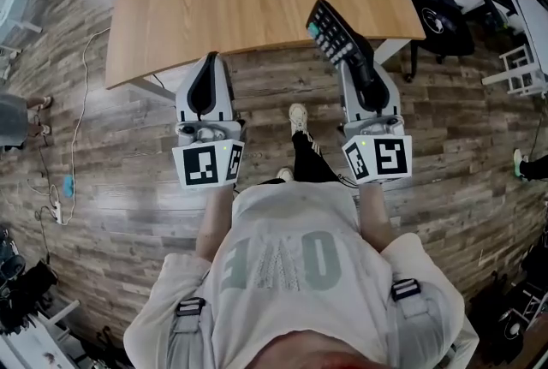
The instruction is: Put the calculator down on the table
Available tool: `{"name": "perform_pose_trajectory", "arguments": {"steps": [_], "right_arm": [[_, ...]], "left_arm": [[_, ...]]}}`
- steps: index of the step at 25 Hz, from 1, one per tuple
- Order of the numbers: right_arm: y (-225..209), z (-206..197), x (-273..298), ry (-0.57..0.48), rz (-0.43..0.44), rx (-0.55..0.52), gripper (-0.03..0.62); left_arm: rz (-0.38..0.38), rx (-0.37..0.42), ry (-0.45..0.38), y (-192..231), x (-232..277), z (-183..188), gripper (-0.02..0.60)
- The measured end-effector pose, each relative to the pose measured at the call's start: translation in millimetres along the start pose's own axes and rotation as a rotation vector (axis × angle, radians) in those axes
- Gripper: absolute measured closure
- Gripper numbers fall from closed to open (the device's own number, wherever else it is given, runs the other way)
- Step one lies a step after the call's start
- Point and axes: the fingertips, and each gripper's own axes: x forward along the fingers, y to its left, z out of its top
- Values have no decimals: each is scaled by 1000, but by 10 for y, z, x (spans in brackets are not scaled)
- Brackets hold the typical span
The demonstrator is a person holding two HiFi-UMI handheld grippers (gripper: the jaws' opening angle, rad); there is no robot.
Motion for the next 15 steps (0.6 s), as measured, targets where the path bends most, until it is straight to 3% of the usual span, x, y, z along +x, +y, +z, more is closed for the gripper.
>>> {"name": "perform_pose_trajectory", "arguments": {"steps": [15], "right_arm": [[-960, -176, 1962, 34, 142, 5, 479]], "left_arm": [[123, 30, 23, 520, 1861, -456, 574]]}}
